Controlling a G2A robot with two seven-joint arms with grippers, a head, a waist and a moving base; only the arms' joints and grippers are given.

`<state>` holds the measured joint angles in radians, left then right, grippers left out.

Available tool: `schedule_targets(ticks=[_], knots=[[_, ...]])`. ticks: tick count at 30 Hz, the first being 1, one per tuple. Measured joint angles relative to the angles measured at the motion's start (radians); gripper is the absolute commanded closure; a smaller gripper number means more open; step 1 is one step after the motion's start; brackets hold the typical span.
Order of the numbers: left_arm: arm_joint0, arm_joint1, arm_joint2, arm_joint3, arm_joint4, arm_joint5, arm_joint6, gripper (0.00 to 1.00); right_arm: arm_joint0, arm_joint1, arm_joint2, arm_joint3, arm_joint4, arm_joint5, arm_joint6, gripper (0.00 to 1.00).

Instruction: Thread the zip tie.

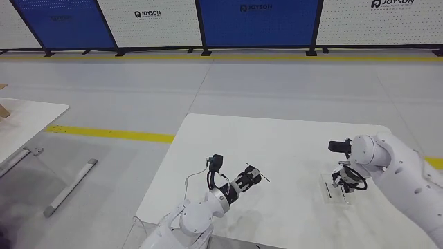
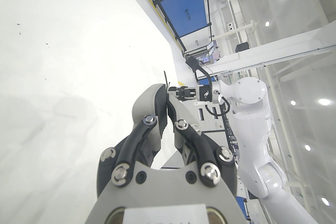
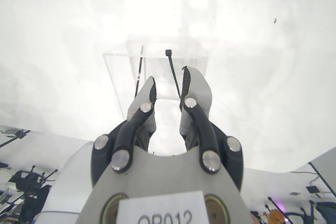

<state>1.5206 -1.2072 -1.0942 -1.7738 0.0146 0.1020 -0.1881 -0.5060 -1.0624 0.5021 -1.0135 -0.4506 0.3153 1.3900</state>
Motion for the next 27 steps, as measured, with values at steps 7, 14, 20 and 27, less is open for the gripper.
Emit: schedule_targets(ticks=[7, 14, 20, 27], knots=[[0.0, 0.0, 0.0, 0.0, 0.0, 0.0, 0.0, 1.0, 0.02, -0.024, -0.025, 0.047, 0.007, -0.001, 0.0, 0.73], [0.0, 0.0, 0.0, 0.0, 0.0, 0.0, 0.0, 1.0, 0.035, -0.043, -0.04, 0.088, 0.012, -0.011, 0.0, 0.77], [0.0, 0.0, 0.0, 0.0, 0.0, 0.0, 0.0, 1.0, 0.044, -0.061, -0.048, 0.121, 0.014, -0.022, 0.0, 0.87], [0.0, 0.0, 0.0, 0.0, 0.0, 0.0, 0.0, 1.0, 0.052, -0.076, -0.052, 0.151, 0.012, -0.035, 0.0, 0.96]])
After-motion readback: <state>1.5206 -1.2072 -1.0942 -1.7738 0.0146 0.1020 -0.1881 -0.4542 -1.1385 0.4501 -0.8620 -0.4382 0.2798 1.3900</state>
